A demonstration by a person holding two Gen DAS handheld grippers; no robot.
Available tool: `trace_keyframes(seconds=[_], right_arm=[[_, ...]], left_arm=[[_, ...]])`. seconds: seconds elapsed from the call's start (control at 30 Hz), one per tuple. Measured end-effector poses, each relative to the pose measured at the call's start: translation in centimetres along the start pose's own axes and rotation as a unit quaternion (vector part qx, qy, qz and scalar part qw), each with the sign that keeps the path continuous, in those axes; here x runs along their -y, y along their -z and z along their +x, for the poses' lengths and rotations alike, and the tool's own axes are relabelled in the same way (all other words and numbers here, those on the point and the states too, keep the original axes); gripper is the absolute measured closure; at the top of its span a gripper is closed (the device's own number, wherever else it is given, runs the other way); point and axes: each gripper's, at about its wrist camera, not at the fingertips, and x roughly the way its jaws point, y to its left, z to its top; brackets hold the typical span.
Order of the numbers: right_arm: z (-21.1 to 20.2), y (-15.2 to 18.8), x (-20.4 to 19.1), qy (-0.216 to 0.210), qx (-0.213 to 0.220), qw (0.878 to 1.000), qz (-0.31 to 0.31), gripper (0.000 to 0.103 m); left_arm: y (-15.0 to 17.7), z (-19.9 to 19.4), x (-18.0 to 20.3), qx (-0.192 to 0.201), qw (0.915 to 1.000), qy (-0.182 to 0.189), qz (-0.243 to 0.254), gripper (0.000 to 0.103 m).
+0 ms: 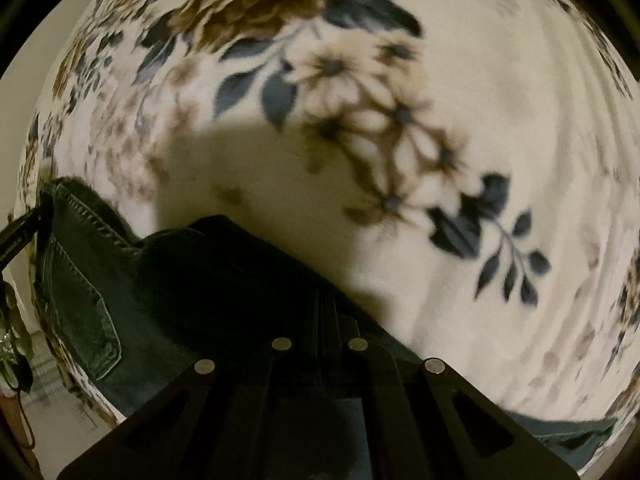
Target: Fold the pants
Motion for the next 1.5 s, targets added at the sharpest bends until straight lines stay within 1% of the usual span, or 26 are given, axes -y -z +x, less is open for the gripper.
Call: trace_keyframes(seconds=[0.1,0.2,0.23,0.3,0.43,0.53,0.63,0.73,0.77,0.8,0.83,0.87,0.9,0.97,1.0,1.03,1.07,1.13,1.17,1.2,1.27,1.33,1.37,1.4,1.43,1.5], right_arm=[[0.9,-1.9,-2.7,-0.007,-0.010,1.000,-0.006,0.102],[0.9,-2.1,-3.7,-0.007,-0.013,1.000,-0.011,0.101],[0.5,-1.5,-3.2,-0.007,-0.013,1.000,-0.012,0.101],[1.7,-2.2,-5.1,-0.005,-0.017,1.000,-0.016,0.101],[2.5,-2.8,-8.1,-0.003,-0.019,0.999,-0.026,0.101],[2.7,-2.8,-9.0,-0.007,-0.020,1.000,-0.023,0.101],[2.7,-2.4,-8.4,-0.023,-0.020,1.000,-0.007,0.099],[2.5,-2.3,-7.8,-0.038,-0.018,0.999,0.014,0.076],[2.5,-2.3,-7.3,-0.059,-0.019,0.998,0.023,0.054],[2.4,-2.2,-7.1,-0.081,-0.018,0.996,0.032,0.019],[2.2,-2.2,-6.9,-0.103,-0.016,0.994,0.039,0.008],[2.2,-2.1,-7.0,-0.124,-0.013,0.991,0.043,0.006],[2.2,-2.1,-7.2,-0.131,-0.013,0.991,0.040,0.006],[2.2,-2.1,-8.0,-0.112,-0.010,0.993,0.019,0.006],[2.3,-2.1,-8.8,-0.100,-0.007,0.995,0.001,0.006],[2.6,-2.1,-9.7,-0.090,-0.008,0.996,-0.014,0.007],[2.8,-2.0,-10.4,-0.082,-0.008,0.996,-0.024,0.007],[3.5,-1.9,-12.0,-0.040,-0.002,0.997,-0.060,0.025],[3.9,-1.7,-12.5,-0.009,0.001,0.997,-0.079,0.057],[4.2,-1.5,-13.4,0.029,0.006,0.995,-0.093,0.083],[4.1,-1.2,-14.4,0.060,0.026,0.992,-0.108,0.097],[3.1,-1.0,-15.0,0.080,0.055,0.989,-0.108,0.100],[2.2,-0.9,-14.7,0.083,0.075,0.989,-0.094,0.100],[1.9,-1.0,-14.2,0.078,0.080,0.991,-0.079,0.100],[2.0,-1.3,-13.4,0.061,0.070,0.994,-0.058,0.100],[3.6,-1.9,-12.3,0.022,0.022,0.999,-0.024,0.100]], left_arm=[[-0.2,0.6,0.0,0.005,0.9998,-0.017,0.007,0.081],[-0.7,1.6,0.6,0.008,0.9991,-0.036,0.023,0.081],[-0.9,1.8,0.8,0.008,0.9989,-0.039,0.025,0.081],[-1.5,1.8,0.8,0.010,0.9987,-0.042,0.026,0.081],[-1.8,0.6,0.7,0.016,0.9991,-0.035,0.019,0.081],[-1.6,-0.8,0.3,0.026,0.9992,-0.028,0.015,0.081],[-1.2,-2.3,0.3,0.033,0.9994,-0.012,0.005,0.081],[-0.6,-3.0,-0.2,0.036,0.9993,0.000,-0.008,0.078],[-0.4,-3.0,-0.5,0.033,0.9993,0.004,-0.017,0.076],[0.0,-3.1,-0.8,0.030,0.9993,0.004,-0.024,0.076],[0.3,-3.1,-0.9,0.027,0.9992,0.000,-0.031,0.074],[0.6,-3.2,-1.0,0.024,0.9991,-0.010,-0.034,0.073],[0.9,-3.3,-0.9,0.024,0.9990,-0.014,-0.034,0.072],[1.9,-4.1,-0.7,0.032,0.9987,-0.021,-0.035,0.066],[2.2,-4.3,-0.6,0.035,0.9985,-0.023,-0.036,0.059],[2.7,-4.8,-0.5,0.041,0.9982,-0.022,-0.037,0.050],[3.2,-5.4,-0.2,0.047,0.9979,-0.026,-0.036,0.033],[3.6,-6.0,0.0,0.055,0.9971,-0.039,-0.034,0.015],[3.9,-6.5,0.3,0.063,0.9965,-0.045,-0.032,0.015],[3.9,-6.7,0.4,0.066,0.9962,-0.047,-0.031,0.015],[4.0,-7.4,0.8,0.073,0.9958,-0.046,-0.029,0.015],[4.0,-7.9,1.2,0.082,0.9953,-0.046,-0.024,0.014],[3.9,-8.1,1.5,0.088,0.9948,-0.047,-0.020,0.014],[3.8,-8.2,1.7,0.092,0.9944,-0.049,-0.017,0.014],[3.8,-8.4,2.1,0.095,0.9941,-0.050,-0.014,0.014],[3.7,-8.4,2.8,0.088,0.9954,-0.036,-0.014,0.014]])
